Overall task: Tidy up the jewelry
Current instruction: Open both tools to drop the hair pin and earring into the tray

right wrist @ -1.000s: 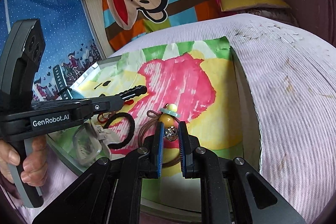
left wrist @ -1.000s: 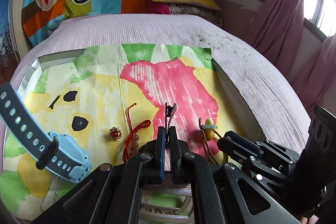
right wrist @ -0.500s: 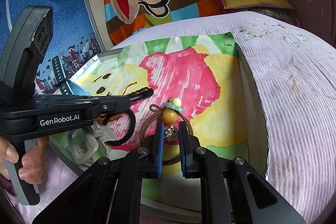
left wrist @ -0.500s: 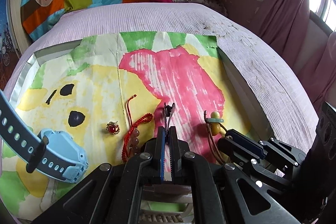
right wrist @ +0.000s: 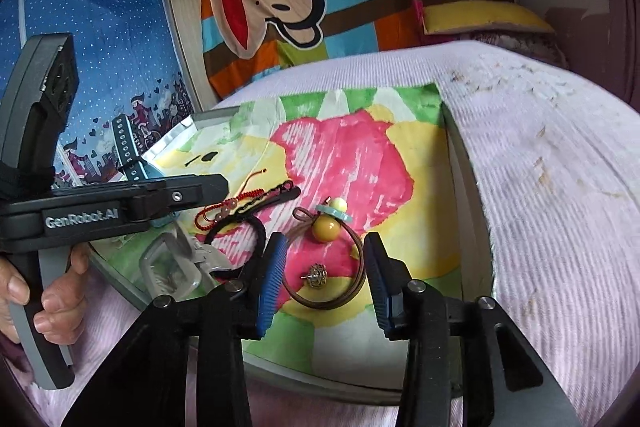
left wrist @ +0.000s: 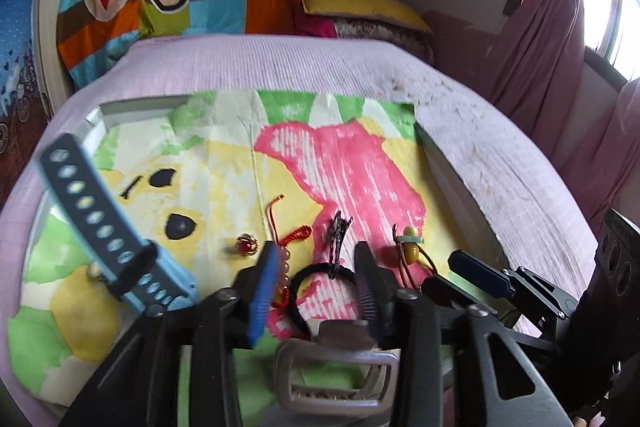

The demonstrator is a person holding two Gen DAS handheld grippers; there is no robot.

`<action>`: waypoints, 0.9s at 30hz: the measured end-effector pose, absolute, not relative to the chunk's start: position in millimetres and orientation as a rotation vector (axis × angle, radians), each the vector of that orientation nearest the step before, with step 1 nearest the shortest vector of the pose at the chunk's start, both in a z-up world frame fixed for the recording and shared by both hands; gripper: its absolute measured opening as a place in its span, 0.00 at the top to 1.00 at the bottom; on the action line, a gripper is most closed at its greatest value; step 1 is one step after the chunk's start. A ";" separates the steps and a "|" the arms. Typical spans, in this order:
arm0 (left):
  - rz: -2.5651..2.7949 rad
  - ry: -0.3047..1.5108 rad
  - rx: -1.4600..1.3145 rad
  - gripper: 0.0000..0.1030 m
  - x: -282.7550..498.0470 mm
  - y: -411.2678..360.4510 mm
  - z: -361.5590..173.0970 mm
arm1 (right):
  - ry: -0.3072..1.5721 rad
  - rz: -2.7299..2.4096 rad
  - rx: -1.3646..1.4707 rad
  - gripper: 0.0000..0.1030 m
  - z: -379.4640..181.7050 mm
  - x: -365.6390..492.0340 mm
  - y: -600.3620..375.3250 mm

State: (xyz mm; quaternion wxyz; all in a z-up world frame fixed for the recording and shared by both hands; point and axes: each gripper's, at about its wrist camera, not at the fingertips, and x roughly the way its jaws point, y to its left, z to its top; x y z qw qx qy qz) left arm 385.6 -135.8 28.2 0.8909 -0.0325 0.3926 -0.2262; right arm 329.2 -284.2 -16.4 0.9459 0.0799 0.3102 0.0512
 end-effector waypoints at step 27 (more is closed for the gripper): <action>-0.314 0.532 -0.141 0.00 303.8 -56.3 68.3 | 0.414 0.083 0.145 0.09 39.7 253.4 -269.4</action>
